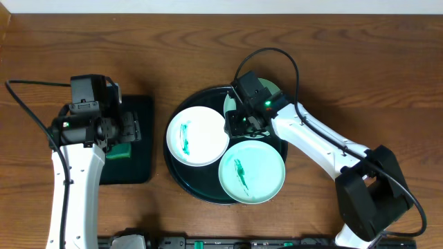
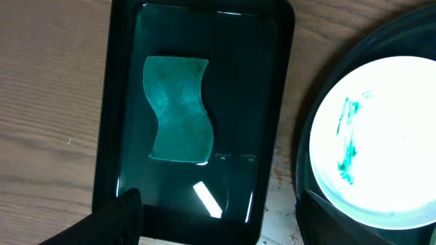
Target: Clean dirty plates on tray and stack at the side
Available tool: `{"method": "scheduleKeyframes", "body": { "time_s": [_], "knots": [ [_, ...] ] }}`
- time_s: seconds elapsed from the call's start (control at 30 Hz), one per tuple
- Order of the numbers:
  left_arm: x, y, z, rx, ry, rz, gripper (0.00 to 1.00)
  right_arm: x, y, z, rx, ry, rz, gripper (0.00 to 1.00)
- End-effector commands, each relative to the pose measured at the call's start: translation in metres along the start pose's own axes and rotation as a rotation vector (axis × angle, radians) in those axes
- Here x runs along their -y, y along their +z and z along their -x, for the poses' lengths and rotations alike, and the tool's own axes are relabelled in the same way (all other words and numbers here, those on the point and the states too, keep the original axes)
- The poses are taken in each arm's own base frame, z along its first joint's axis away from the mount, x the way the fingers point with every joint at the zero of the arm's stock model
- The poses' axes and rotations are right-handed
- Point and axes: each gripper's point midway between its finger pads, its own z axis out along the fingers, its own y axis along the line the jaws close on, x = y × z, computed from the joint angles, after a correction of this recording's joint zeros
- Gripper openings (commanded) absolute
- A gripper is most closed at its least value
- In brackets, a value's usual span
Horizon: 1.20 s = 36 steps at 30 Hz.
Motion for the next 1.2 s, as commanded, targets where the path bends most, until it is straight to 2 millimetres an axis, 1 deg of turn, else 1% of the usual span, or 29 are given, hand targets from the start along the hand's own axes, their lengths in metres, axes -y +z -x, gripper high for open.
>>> {"method": "scheduleKeyframes", "body": {
  "time_s": [0.0,0.4,0.7,0.93,0.97,1.0,1.03,1.07,1.1,1.13,1.17],
  "knots": [
    [-0.001,-0.009,0.007,0.032,-0.003,0.009,0.73,-0.004,-0.002,0.004,0.014,-0.006,0.000,0.41],
    [-0.001,-0.009,0.007,0.032,-0.003,0.010,0.72,-0.004,-0.002,0.004,0.013,-0.006,-0.001,0.40],
    [-0.001,-0.009,0.007,0.032,-0.002,0.010,0.72,-0.004,-0.002,0.003,0.011,-0.007,-0.001,0.38],
    [-0.001,-0.009,0.007,0.031,-0.003,0.010,0.73,-0.008,0.000,0.001,0.010,-0.019,-0.005,0.38],
    [-0.001,-0.009,0.007,0.032,-0.003,0.009,0.72,-0.008,0.001,0.001,0.012,-0.021,-0.009,0.33],
    [-0.001,-0.009,0.007,0.032,-0.003,0.010,0.72,-0.008,0.002,0.001,0.014,-0.020,-0.015,0.21],
    [-0.001,-0.009,0.007,0.032,-0.002,0.010,0.72,-0.005,0.005,0.001,0.014,-0.009,-0.034,0.14],
    [-0.001,-0.009,0.007,0.031,-0.003,0.010,0.72,-0.004,0.007,0.000,0.014,-0.005,-0.041,0.14],
    [-0.001,-0.009,0.007,0.032,-0.003,0.010,0.72,-0.003,0.010,-0.001,0.010,-0.001,-0.051,0.16],
    [-0.001,-0.009,0.007,0.032,-0.003,0.009,0.72,-0.001,0.013,-0.002,0.001,0.000,-0.057,0.21],
    [-0.001,-0.009,0.007,0.032,-0.003,0.009,0.73,0.000,0.016,-0.003,-0.006,0.008,-0.061,0.23]
  ]
}}
